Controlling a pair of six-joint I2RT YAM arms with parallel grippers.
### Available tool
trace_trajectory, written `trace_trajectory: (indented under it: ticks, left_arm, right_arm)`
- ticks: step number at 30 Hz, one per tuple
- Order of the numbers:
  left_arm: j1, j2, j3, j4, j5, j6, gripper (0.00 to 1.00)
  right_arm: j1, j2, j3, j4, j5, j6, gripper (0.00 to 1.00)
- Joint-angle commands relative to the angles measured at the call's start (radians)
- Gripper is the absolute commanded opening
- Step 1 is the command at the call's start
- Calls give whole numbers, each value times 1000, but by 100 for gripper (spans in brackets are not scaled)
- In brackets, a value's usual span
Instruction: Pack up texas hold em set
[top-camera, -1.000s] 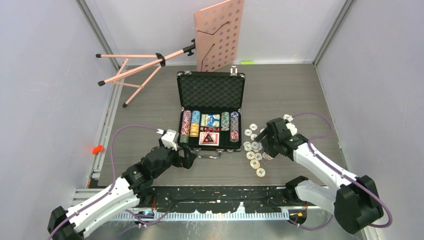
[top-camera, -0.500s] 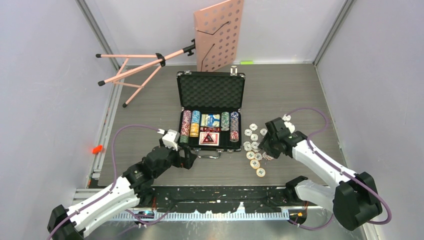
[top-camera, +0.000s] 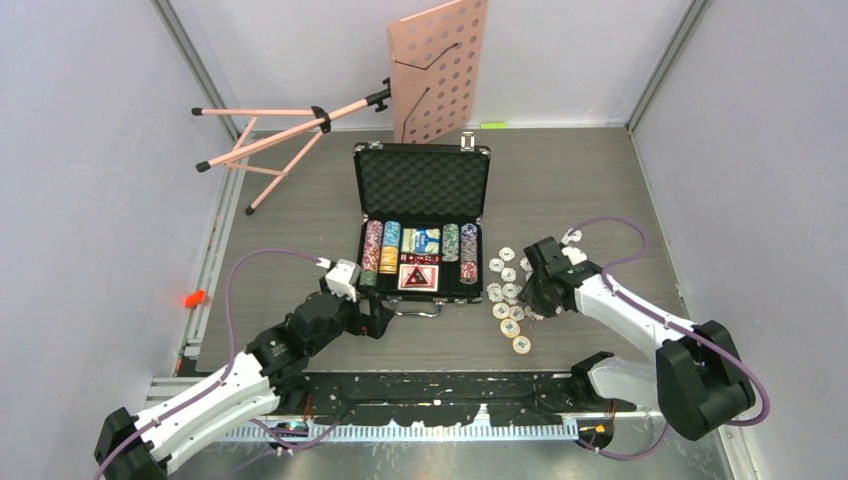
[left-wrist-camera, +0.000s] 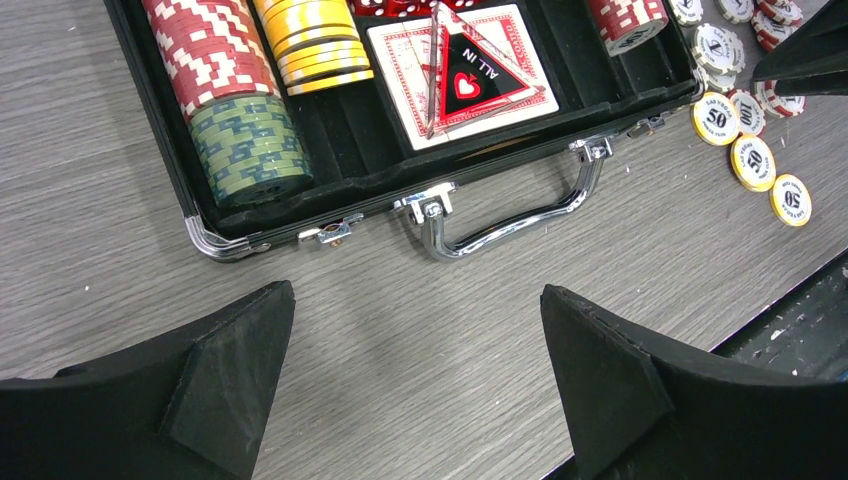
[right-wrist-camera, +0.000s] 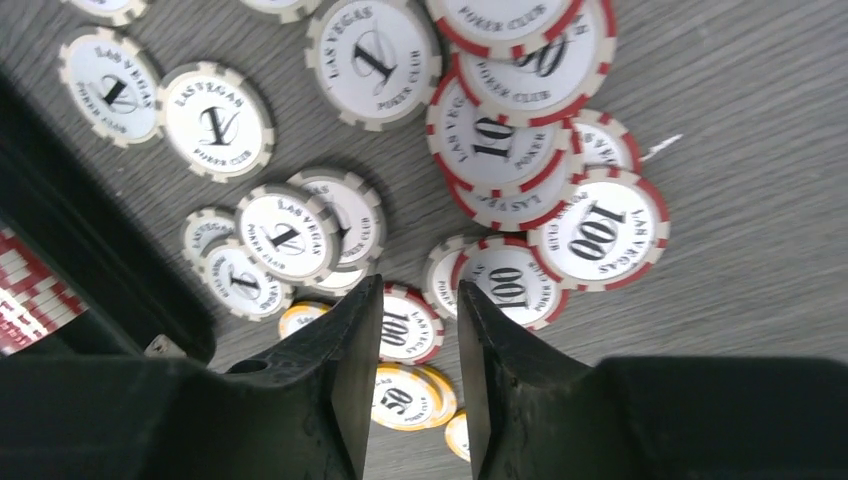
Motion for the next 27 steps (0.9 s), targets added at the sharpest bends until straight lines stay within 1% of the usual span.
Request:
trace_trajectory:
  ticks: [1, 5, 8, 14, 17, 21, 24, 27]
  left_arm:
    - [-5, -6, 27, 59, 5, 5, 97]
    - [-5, -6, 27, 59, 6, 6, 97]
    - [-5, -7, 26, 59, 7, 6, 97]
    - [-5, -7, 26, 59, 8, 6, 97]
    - [-5, -8, 26, 59, 8, 6, 97]
    - [-5, -12, 26, 59, 7, 7, 97]
    - [-5, -11, 25, 58, 7, 6, 97]
    - [-5, -12, 26, 58, 8, 6, 97]
  right_arm:
    - [5, 5, 15, -121, 162, 49, 39]
    - [4, -16, 29, -190, 241, 110, 39]
    - [5, -41, 42, -230, 273, 125, 38]
    - [6, -99, 58, -170, 187, 51, 31]
    - [6, -96, 72, -173, 164, 36, 32]
    - [6, -58, 85, -171, 164, 27, 32]
    - [5, -21, 79, -148, 123, 22, 32]
    - [6, 25, 72, -155, 121, 36, 32]
